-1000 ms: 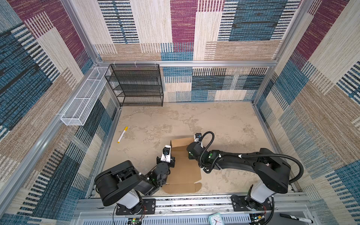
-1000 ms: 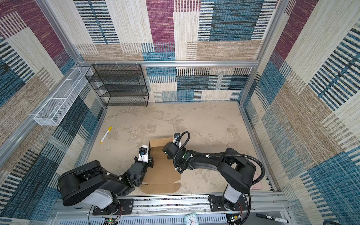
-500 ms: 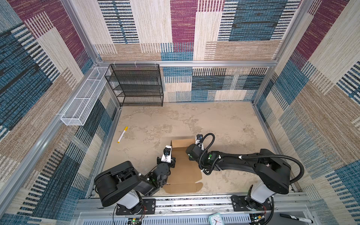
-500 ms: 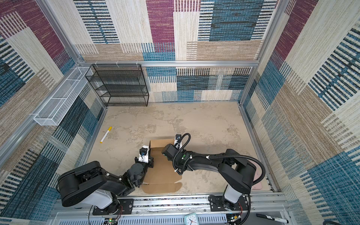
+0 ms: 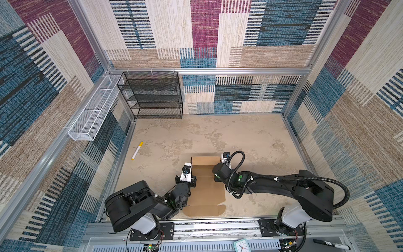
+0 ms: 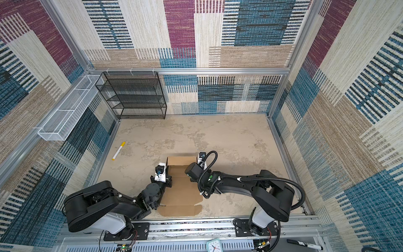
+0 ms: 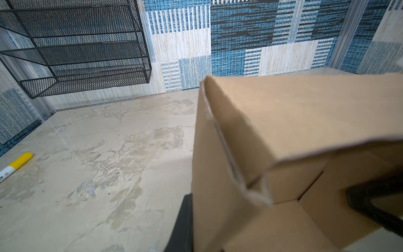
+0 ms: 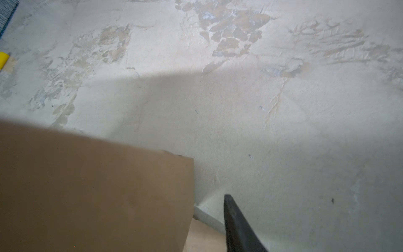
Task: Assemble paper box
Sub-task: Fold the bottom flaps of a flat cardboard box at the center of the table, then turn over the paper box at the center of the table.
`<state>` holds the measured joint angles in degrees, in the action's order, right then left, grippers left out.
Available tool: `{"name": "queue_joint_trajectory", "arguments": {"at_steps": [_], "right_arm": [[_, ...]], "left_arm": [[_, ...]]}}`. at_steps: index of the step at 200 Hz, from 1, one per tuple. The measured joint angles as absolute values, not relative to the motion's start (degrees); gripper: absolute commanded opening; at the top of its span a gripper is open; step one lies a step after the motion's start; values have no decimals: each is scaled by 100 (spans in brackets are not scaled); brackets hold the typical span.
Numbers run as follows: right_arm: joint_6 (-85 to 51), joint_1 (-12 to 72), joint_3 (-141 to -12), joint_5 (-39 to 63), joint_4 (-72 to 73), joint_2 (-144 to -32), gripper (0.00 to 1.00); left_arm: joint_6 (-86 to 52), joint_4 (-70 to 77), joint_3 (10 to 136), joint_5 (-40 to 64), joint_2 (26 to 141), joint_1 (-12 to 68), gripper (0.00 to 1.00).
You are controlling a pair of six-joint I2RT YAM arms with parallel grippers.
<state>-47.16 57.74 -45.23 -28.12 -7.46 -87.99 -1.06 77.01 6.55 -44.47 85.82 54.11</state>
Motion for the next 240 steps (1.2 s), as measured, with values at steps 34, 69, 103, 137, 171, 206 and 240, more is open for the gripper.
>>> {"name": "queue_joint_trajectory", "arguments": {"at_steps": [34,69,103,137,171,206,240], "right_arm": [[-4668,5774,-4392,-2635,-582,-8475,45],[-4587,5774,-4073,-2469,-530,-8003,49],[-4473,5774,-3636,-2311,-548,-7336,51],[-4449,5767,-3173,-2294,-751,-6401,53],[-4453,5767,-2961,-2383,-1229,-5275,56],[-4427,5767,-3092,-2464,-1717,-4705,59],[-4381,5743,-3461,-2460,-2106,-4694,59]], "left_arm": [[-93,7824,668,-4449,8624,5411,0],[-93,7865,703,-4482,8713,5411,0],[-93,7867,781,-4528,8833,5408,0],[-91,7675,928,-4639,8803,5400,0],[-104,6879,1269,-4641,8420,5400,0],[-331,5448,1833,-4606,7894,5356,0],[-954,3463,2687,-4289,7579,5225,0]]}}
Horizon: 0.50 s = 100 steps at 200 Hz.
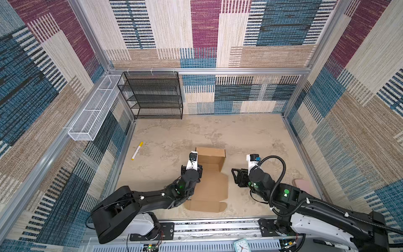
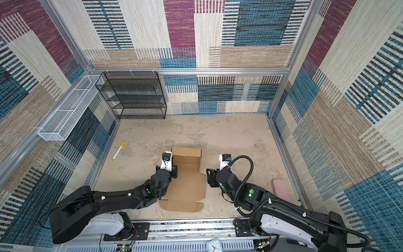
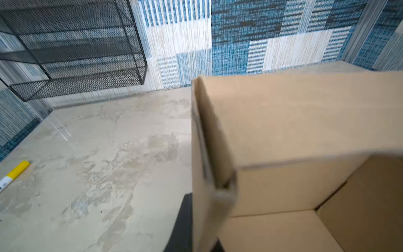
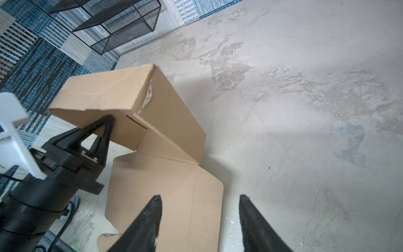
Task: Assemble paper box
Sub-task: Turn over the paper box at the center of the table.
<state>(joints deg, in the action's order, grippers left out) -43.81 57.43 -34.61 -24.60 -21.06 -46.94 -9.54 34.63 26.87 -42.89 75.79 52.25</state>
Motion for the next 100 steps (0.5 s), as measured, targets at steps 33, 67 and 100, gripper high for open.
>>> {"name": "queue_joint_trajectory", "arguments": {"at_steps": [33,67,100], "right_arm": [[-4265,5686,-3931,-2440,-2480,-4676,62],[-4023,5548,-4379,-2394,-2808,-4678,62],[-3848,5312,-4593,-2086,-3074,-4661,62]], "left_arm": [[-1697,1411,3723,-3686,7509,4991,0],[-2438,-373,4869,-3122,7830,4727,0],[-2877,-1678,5741,-2574,8331,4475,0]]}}
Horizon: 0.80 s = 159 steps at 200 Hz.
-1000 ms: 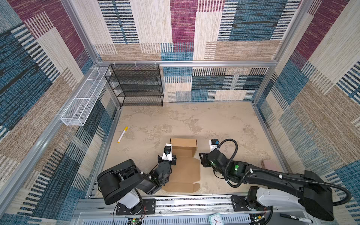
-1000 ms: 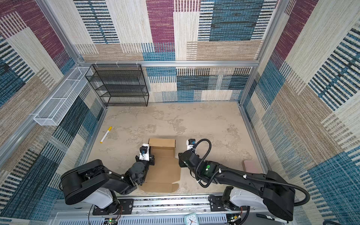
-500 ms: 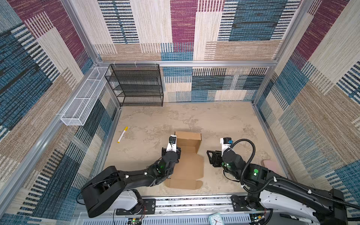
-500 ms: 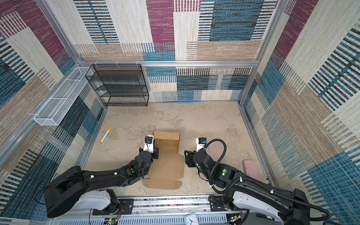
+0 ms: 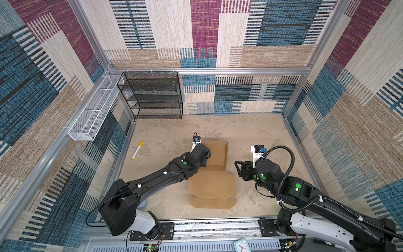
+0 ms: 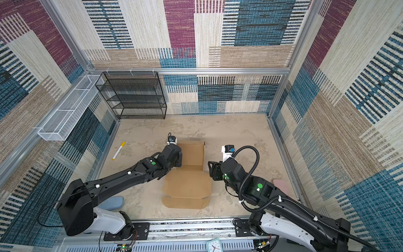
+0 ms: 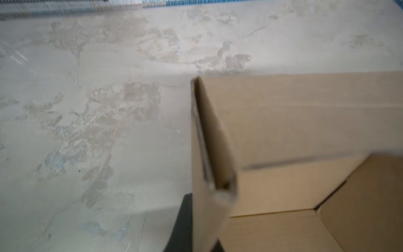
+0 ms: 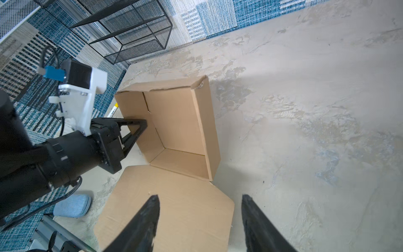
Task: Assemble paper box
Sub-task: Turn over the paper box at the center of the table.
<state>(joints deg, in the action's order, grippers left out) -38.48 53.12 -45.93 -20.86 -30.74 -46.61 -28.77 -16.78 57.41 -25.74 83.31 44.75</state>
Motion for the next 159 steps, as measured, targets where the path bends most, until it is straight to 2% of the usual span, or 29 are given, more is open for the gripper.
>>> {"name": "queue_joint_trajectory", "arguments": {"at_steps": [83,133,159], "right_arm": [[-3380,4748,-5059,-851,-3496,-5122,64],[-3332,4678,-5109,-545,-3500,-5181,64],[-3330,4652,-5111,-447,-3503,-5183,64]], "left_arm": [[-3190,-3164,6484,-694,9105,3931,0],[-3173,-3514,6578,161,9509,3723,0],[-3153,-3551,6578,405,9605,3656,4]]}}
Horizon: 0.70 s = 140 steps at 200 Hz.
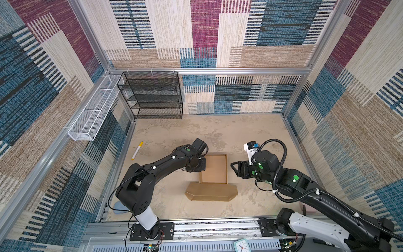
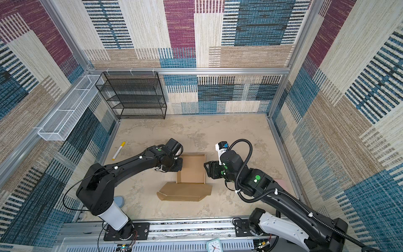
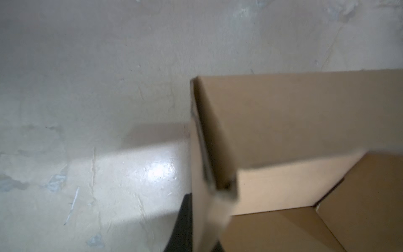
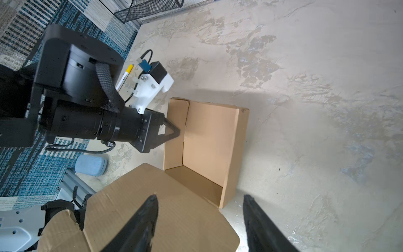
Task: Assemble paper box
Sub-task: Turn over the paper box at the center of the table.
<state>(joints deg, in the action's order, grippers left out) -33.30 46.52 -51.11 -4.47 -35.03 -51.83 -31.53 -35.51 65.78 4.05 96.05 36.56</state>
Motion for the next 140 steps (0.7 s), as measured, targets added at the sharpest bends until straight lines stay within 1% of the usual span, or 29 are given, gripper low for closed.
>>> {"name": "queue_joint_trajectory", "arguments": {"at_steps": [23,36,49,57,81,103,129,140], "right_arm": [[-3332,4641,-5144,-351,-3544,-5186,64],[-3332,4637,-5168,-340,-3568,-5186,64],[-3334,4635,-5179,-305,-3597,-5183,64],[-3334,4624,-5188,-296,-3612,-5183,64],[-3334,4624,-5199,-292,-3667,-5179,65],[-3336,4615,-5199,-255,-3701,-5170,65],[-3336,4615,-5199,-250,-3708,-5148,65],[-3336,4615,-5199,-217,-3708,-5135,65]], "left_arm": [[-3142,-3601,6628,589,9682,3612,6],[-3131,-3651,6702,646,9734,3601,2],[-3109,-3732,6785,705,9769,3601,2],[-3083,-3776,6834,766,9784,3586,5],[-2993,-3879,6976,823,9826,3562,8],[-2932,-4014,7085,897,9828,3546,16],[-2840,-4132,7185,941,9874,3540,16],[-2829,-4176,7185,945,9900,3542,19]]}}
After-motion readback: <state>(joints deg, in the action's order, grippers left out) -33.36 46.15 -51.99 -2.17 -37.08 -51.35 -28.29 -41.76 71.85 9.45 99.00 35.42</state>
